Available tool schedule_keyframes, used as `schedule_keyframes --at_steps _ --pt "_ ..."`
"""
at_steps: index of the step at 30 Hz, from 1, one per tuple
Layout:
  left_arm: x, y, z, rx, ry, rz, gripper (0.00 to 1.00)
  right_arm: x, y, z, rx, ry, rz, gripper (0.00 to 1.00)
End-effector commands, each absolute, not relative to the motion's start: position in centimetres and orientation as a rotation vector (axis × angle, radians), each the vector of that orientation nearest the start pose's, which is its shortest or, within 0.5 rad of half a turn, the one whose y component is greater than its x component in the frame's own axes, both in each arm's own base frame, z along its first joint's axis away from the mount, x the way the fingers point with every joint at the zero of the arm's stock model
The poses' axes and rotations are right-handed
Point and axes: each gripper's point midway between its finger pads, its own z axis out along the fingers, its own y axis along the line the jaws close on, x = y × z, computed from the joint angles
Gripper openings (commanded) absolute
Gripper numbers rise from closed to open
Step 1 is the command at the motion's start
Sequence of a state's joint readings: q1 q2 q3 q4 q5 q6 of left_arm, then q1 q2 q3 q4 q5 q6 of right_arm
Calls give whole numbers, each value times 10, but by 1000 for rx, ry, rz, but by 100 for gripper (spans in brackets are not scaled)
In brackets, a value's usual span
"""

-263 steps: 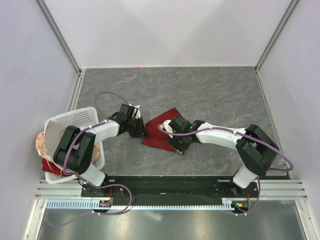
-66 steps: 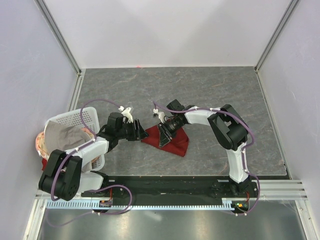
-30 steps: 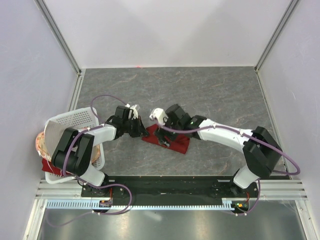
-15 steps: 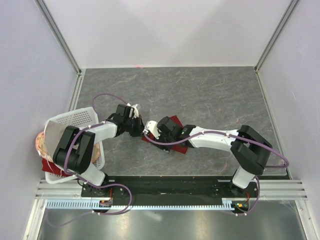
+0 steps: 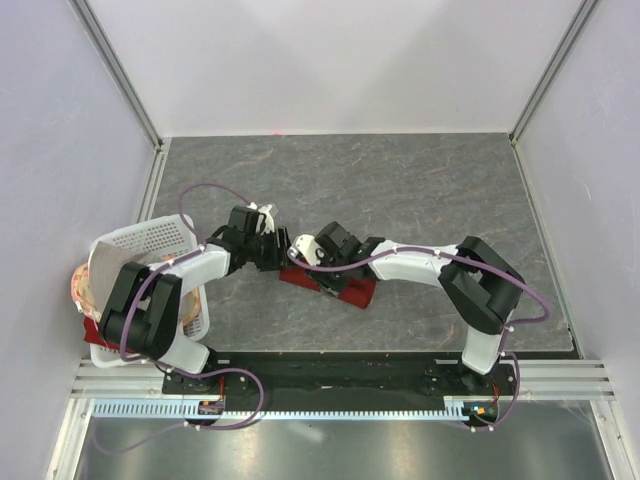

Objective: Fold the napkin, place the utensils inside, and roll it up
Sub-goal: Roll the napkin with the utensil

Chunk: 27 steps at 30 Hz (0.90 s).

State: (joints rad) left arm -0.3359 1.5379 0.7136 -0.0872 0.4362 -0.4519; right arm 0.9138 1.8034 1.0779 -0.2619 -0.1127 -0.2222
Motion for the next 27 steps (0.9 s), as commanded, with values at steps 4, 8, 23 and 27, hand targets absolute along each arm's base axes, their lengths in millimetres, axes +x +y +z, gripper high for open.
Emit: schedule_keyframes --at_steps 4,8,23,27 --pt "292 -157 58 3 2438 -599 68 215 344 22 -1417 2302 935 40" --pt "287 -148 64 -31 2399 -560 69 220 342 23 -1311 2384 1105 40" --pt "265 -171 67 68 2269 -783 65 214 340 9 -1147 2574 1464 40" --pt "266 -172 61 63 2275 -790 64 213 339 4 -1134 2596 1463 40"
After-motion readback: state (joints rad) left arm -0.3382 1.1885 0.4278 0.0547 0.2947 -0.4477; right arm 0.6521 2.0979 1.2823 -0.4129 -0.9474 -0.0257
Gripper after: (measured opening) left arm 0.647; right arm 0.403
